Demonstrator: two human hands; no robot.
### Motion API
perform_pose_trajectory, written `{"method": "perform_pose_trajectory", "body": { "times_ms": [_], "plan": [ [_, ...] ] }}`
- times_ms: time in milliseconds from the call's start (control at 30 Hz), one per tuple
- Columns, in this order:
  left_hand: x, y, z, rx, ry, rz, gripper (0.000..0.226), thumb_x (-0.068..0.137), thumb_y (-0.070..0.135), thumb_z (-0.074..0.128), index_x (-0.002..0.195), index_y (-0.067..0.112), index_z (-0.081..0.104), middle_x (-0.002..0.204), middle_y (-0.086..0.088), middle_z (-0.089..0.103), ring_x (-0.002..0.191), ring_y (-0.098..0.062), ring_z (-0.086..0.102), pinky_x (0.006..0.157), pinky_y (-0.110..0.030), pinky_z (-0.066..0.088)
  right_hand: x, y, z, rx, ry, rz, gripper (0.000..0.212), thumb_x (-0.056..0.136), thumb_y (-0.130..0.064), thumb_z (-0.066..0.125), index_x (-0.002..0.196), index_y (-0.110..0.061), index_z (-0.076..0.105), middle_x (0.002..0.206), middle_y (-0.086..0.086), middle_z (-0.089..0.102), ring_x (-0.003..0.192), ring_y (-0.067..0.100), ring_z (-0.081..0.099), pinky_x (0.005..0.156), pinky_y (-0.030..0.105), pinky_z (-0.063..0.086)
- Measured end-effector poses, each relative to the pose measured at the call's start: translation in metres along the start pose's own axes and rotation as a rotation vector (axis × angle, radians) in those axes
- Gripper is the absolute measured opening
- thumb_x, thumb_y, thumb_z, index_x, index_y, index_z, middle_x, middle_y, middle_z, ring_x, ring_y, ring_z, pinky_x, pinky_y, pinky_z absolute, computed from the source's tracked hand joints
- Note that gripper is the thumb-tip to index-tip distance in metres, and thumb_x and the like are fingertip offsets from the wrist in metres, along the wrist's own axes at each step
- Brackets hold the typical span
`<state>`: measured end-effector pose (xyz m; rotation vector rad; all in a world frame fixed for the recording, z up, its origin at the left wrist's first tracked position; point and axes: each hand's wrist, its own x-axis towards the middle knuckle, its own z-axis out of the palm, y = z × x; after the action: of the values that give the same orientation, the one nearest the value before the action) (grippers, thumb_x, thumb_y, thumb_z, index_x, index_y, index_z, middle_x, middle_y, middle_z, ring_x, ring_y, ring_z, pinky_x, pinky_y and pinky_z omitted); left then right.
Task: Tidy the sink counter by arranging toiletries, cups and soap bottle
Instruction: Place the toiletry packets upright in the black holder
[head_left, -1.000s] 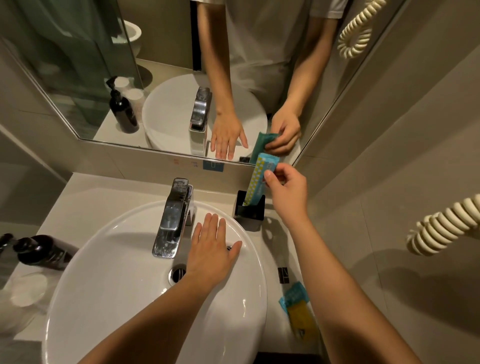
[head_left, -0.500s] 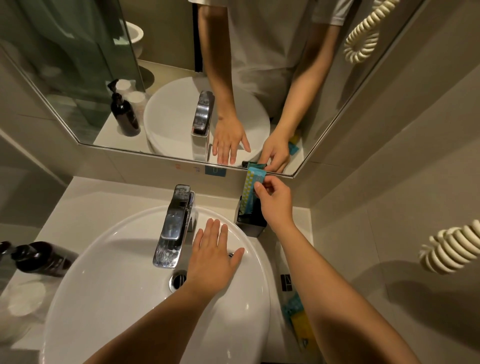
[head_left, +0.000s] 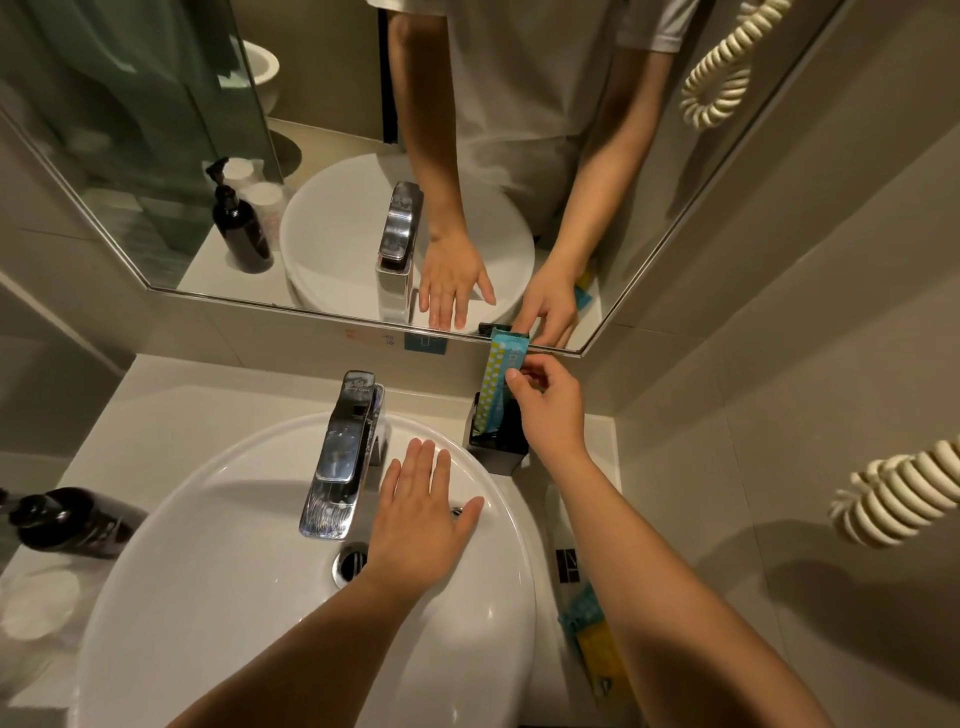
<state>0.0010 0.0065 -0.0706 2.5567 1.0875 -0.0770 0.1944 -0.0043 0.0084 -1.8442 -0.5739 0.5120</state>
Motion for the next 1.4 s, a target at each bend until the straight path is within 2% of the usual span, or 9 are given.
{"method": "perform_pose_trajectory", "body": {
  "times_ms": [200, 367, 433, 767, 933, 1167, 1267, 1333, 1400],
  "plan": [
    [0.0, 0.0, 0.002, -0.019, 0.044, 0.002, 0.088, 0.094, 0.071, 0.013, 0.16, 0.013, 0.016, 0.169, -0.011, 0.005, 0.156, -0.023, -0.006, 0.126, -0.043, -0.003, -0.014, 0.018, -0.022, -0.028, 0.079, 0.024, 0.023, 0.093, -0.018, 0.07, 0.116, -0.014, 0.069, 0.102, -0.003, 0.07, 0.092, 0.005, 0.064, 0.074, 0.009, 0.051],
    [0.001, 0.001, 0.006, 0.014, 0.081, 0.001, 0.089, 0.093, 0.07, 0.014, 0.158, 0.011, 0.025, 0.168, -0.013, 0.014, 0.156, -0.025, 0.002, 0.126, -0.044, 0.003, -0.037, 0.066, -0.05, -0.205, 0.169, 0.192, 0.016, 0.091, -0.017, 0.071, 0.105, -0.01, 0.068, 0.089, 0.004, 0.068, 0.081, 0.018, 0.063, 0.074, 0.03, 0.053],
    [0.001, 0.001, 0.005, 0.024, 0.069, 0.001, 0.089, 0.093, 0.07, 0.013, 0.158, 0.011, 0.023, 0.168, -0.013, 0.012, 0.156, -0.025, 0.0, 0.126, -0.044, 0.002, -0.048, 0.088, -0.061, -0.338, 0.141, 0.293, 0.022, 0.09, -0.02, 0.072, 0.107, -0.008, 0.066, 0.089, 0.007, 0.066, 0.084, 0.024, 0.063, 0.074, 0.028, 0.047],
    [0.001, 0.001, 0.004, 0.047, 0.055, 0.004, 0.087, 0.094, 0.071, 0.011, 0.159, 0.013, 0.019, 0.169, -0.012, 0.009, 0.156, -0.025, -0.003, 0.126, -0.046, 0.001, -0.096, 0.128, -0.077, -0.657, -0.005, 0.482, 0.046, 0.083, -0.033, 0.078, 0.117, -0.008, 0.061, 0.113, 0.009, 0.064, 0.101, 0.029, 0.064, 0.086, 0.043, 0.057],
    [0.0, 0.0, 0.004, 0.037, 0.073, 0.007, 0.088, 0.095, 0.072, 0.013, 0.159, 0.012, 0.021, 0.169, -0.012, 0.012, 0.156, -0.026, 0.0, 0.126, -0.047, 0.002, -0.104, 0.125, -0.073, -0.748, -0.051, 0.521, 0.04, 0.085, -0.032, 0.077, 0.114, -0.011, 0.059, 0.111, 0.008, 0.064, 0.1, 0.028, 0.064, 0.08, 0.036, 0.055],
    [0.0, -0.001, 0.004, 0.024, 0.07, 0.008, 0.084, 0.096, 0.07, 0.019, 0.158, 0.013, 0.023, 0.169, -0.012, 0.012, 0.156, -0.026, 0.0, 0.126, -0.046, 0.002, -0.103, 0.124, -0.071, -0.674, -0.065, 0.559, 0.03, 0.088, -0.024, 0.074, 0.11, -0.014, 0.058, 0.099, 0.002, 0.059, 0.093, 0.025, 0.063, 0.076, 0.034, 0.054],
    [0.0, -0.001, 0.004, 0.022, 0.082, 0.011, 0.086, 0.095, 0.07, 0.017, 0.158, 0.012, 0.024, 0.168, -0.013, 0.014, 0.156, -0.026, 0.002, 0.126, -0.046, 0.003, -0.099, 0.125, -0.074, -0.646, -0.078, 0.55, 0.015, 0.086, -0.016, 0.072, 0.09, -0.013, 0.058, 0.088, 0.001, 0.059, 0.085, 0.024, 0.062, 0.074, 0.034, 0.054],
    [0.0, -0.001, 0.004, 0.023, 0.085, 0.015, 0.087, 0.095, 0.07, 0.016, 0.158, 0.011, 0.024, 0.168, -0.013, 0.014, 0.156, -0.026, 0.002, 0.126, -0.046, 0.003, -0.098, 0.125, -0.075, -0.641, -0.101, 0.55, 0.024, 0.085, -0.011, 0.071, 0.072, -0.016, 0.05, 0.076, 0.001, 0.056, 0.075, 0.022, 0.057, 0.069, 0.033, 0.05],
    [0.0, 0.0, 0.005, 0.019, 0.081, 0.017, 0.086, 0.095, 0.07, 0.016, 0.158, 0.012, 0.023, 0.168, -0.013, 0.013, 0.156, -0.026, 0.0, 0.126, -0.045, 0.001, -0.098, 0.124, -0.074, -0.604, -0.108, 0.556, 0.03, 0.084, -0.011, 0.071, 0.07, -0.018, 0.046, 0.075, 0.0, 0.054, 0.073, 0.021, 0.055, 0.066, 0.032, 0.048]
  ]
}}
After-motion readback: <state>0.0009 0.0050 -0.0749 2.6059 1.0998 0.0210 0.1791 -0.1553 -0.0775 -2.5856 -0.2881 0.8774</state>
